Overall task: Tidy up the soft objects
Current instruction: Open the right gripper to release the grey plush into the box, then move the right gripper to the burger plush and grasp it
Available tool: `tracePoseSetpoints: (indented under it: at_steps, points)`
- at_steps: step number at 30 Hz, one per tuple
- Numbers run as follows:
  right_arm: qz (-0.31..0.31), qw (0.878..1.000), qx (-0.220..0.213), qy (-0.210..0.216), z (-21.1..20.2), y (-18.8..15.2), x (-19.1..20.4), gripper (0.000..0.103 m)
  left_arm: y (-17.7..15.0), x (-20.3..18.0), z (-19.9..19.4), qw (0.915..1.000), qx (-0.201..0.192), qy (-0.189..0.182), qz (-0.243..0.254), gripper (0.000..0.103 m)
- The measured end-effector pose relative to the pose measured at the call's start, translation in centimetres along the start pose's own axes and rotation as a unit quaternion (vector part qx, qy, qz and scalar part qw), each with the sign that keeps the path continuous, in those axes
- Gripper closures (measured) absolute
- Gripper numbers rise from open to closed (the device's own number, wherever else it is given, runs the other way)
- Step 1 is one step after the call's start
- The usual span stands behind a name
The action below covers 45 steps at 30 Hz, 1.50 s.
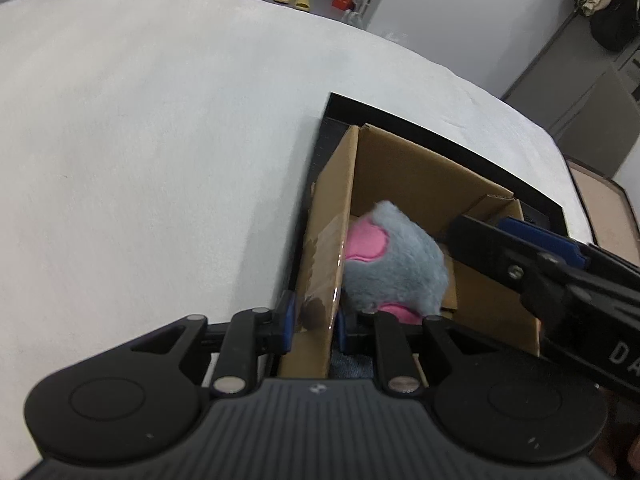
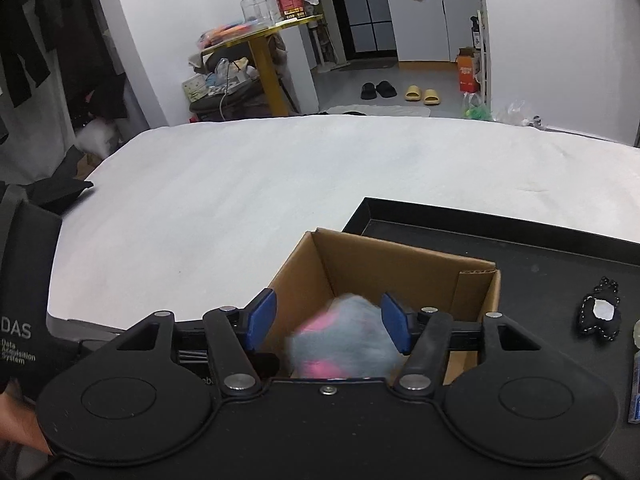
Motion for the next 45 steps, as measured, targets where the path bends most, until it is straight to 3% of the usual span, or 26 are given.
tracePoseSetpoints:
  at_steps: [5, 10, 19, 36, 45]
  points:
    - [0.007, 1.000, -0.004, -0.005, -0.7, -0.2, -0.6, 0.044, 0.3, -0.3, -0.5, 0.9996, -0.007, 0.025, 0.010, 0.073]
    - [0.021, 1.000, -0.015, -0.014, -1.5, -0.3, -1.6, 0.044, 0.4, -0.8, -0.8, 0.9992, -0.007, 0.037, 0.014, 0.050]
    - [0.041, 0.997, -0.044, -0.040, -3.0, -0.4, -4.0, 0.044, 0.0, -2.2, -1.5, 0.9975, -0.013, 0.062, 0.030, 0.037]
    - [0.074, 0.991, -0.071, -0.089, -4.7, -1.7, -9.5, 0.044, 0.1, -4.6, -1.4, 0.9942, -0.015, 0.094, 0.049, 0.033]
    - [0.089, 0.988, -0.048, -0.120, -4.4, -3.6, -12.6, 0.044, 0.1, -5.6, -1.5, 0.9922, -0.027, 0.110, 0.052, 0.026]
Point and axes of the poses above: each gripper's, at about its wrist camera, not at the fingertips, and z roughly the way its jaws point, x to its left, y to its top, the point moved 3 cm from there along z, roughly the way its jaws point, and after that the axes turned 10 degrees about z, right-handed, at the moved point
